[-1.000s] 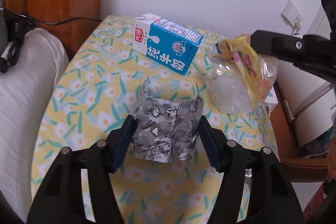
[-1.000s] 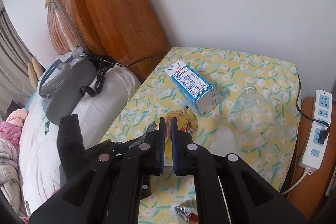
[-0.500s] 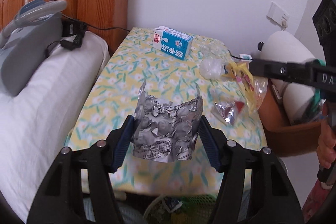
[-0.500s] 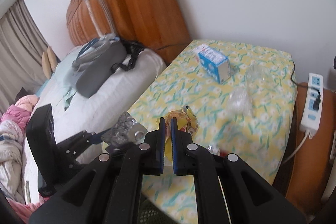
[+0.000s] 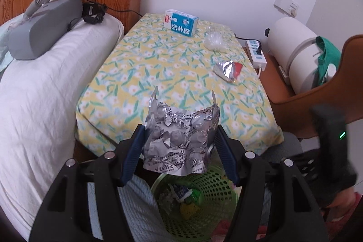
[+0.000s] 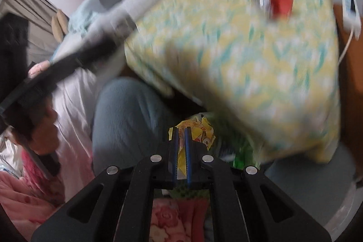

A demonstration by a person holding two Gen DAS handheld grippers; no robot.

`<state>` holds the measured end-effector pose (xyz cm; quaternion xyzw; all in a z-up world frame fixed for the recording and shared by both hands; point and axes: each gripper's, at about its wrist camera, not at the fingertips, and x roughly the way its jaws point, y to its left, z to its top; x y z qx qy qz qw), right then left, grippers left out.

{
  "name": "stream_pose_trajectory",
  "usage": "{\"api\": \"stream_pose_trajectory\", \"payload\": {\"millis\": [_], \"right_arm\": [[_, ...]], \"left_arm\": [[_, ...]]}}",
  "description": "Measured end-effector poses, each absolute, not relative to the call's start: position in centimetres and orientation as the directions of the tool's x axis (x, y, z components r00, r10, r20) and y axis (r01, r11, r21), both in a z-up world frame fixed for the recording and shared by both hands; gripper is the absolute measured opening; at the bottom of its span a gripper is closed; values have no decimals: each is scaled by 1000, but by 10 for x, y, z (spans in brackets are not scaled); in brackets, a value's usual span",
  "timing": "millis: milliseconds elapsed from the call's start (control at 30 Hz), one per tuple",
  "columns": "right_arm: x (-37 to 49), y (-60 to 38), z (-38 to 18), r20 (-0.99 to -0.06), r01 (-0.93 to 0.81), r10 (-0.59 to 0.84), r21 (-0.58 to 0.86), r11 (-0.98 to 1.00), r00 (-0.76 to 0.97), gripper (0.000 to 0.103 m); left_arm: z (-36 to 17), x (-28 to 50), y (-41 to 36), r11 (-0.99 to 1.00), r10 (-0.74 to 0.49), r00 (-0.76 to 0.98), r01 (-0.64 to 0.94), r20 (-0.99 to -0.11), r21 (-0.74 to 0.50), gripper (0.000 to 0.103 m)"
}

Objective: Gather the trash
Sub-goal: 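Carry the yellow wrapper and silver foil down over the green basket, then open both grippers to drop the wrapper and foil into the basket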

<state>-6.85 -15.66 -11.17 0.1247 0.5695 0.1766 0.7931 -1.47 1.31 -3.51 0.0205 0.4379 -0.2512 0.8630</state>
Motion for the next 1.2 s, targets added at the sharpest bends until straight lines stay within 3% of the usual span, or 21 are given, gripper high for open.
{"api": "stream_pose_trajectory", "payload": {"millis": [167,233,300,433,500,767,1000,1067,1133,1200], "right_arm": [[-84,-140,-167,-894,-115,416,401,909,167,9],[-85,-137,-179,-904,-111,407,395,912,133,21],[-86,-137,-184,-911,-94,393,383,919,126,55],[-90,-143,-174,-914,-85,368,359,930,172,62],[-94,-152,-163,-915,-75,343,335,939,212,71],[-98,-177,-124,-916,-39,210,209,977,342,88],[-95,-195,-117,-904,-2,187,202,979,384,90],[-94,-199,-117,-904,4,186,204,979,386,91],[-93,-201,-118,-903,9,191,211,977,384,91],[-92,-202,-116,-903,12,196,217,976,382,93]], "left_arm": [[-49,-29,15,875,-406,462,446,-789,-189,60],[-52,-34,15,875,-403,455,446,-794,-189,60],[-55,-40,16,875,-400,451,447,-798,-186,60],[-61,-44,19,874,-403,430,444,-808,-199,60],[-65,-46,19,873,-401,418,445,-815,-201,60],[-84,-61,9,845,-412,340,489,-845,-215,61],[-117,-77,-8,831,-379,246,515,-892,-211,61],[-123,-79,-10,831,-372,230,513,-899,-213,64],[-125,-79,-12,836,-361,235,510,-903,-202,81],[-122,-81,-13,841,-354,262,508,-898,-184,86]]}}
